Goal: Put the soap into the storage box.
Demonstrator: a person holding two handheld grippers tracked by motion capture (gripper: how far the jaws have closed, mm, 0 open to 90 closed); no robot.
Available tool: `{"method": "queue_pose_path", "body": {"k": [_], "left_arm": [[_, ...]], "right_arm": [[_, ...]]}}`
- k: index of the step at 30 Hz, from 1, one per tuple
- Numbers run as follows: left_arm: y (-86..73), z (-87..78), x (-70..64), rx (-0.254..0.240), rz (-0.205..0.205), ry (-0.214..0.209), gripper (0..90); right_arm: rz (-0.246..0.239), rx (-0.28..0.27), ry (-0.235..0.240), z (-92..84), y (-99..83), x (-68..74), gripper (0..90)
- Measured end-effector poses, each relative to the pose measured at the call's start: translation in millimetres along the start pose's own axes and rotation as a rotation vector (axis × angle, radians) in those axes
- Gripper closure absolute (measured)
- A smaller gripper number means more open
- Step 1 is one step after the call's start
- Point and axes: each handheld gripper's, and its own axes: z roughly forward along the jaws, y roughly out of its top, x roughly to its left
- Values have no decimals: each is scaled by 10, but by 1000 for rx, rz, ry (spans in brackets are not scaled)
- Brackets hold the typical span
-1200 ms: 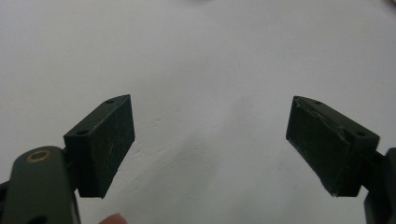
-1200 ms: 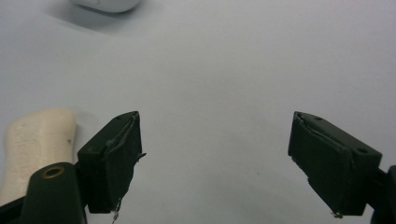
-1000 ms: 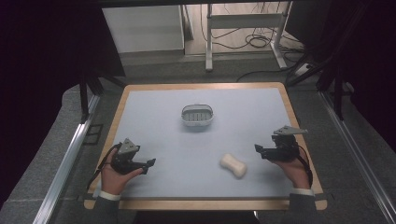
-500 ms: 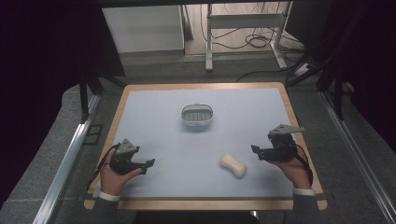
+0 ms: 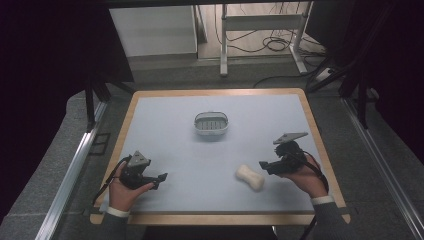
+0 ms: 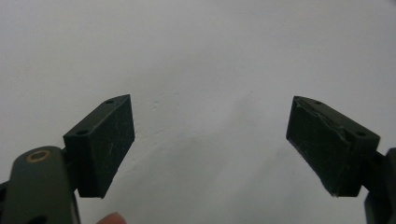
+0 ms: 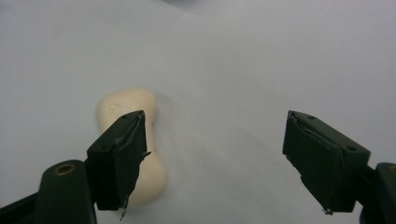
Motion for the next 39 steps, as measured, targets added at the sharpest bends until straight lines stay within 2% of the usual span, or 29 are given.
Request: {"method": "queue_pose_path", "body": {"k": [3,6,7,8,12,22,27,31,34,39], "left_arm": [[1,27,-6,10,4,-1,158],[4,35,-11,15,6,-5,158],[4,31,-10,14,6,-4,158],[3,18,-6,11,3,-5,157],[2,-2,-2,-2,3,-3,159],[-2,-10,5,-6,3,0,159],[-4,-13,8,-10,4,2,160],[-6,-17,10,-13,3,4,161],[-7,-19,8,-13,3,4,160],[-10,-23,16,-14,4,7,160]], "right_arm": [[-19,28,12,30,23,57,222],[-57,75,28,92,72,192,232],[-57,75,28,92,72,192,232],[-67,99,50,125,99,265,236],[-87,136,53,192,137,354,237],[-105,194,57,328,157,433,250],[-118,261,60,446,131,497,267],[-138,290,51,499,137,525,281],[-150,339,28,568,159,566,285],[-152,363,23,630,167,572,299]]}}
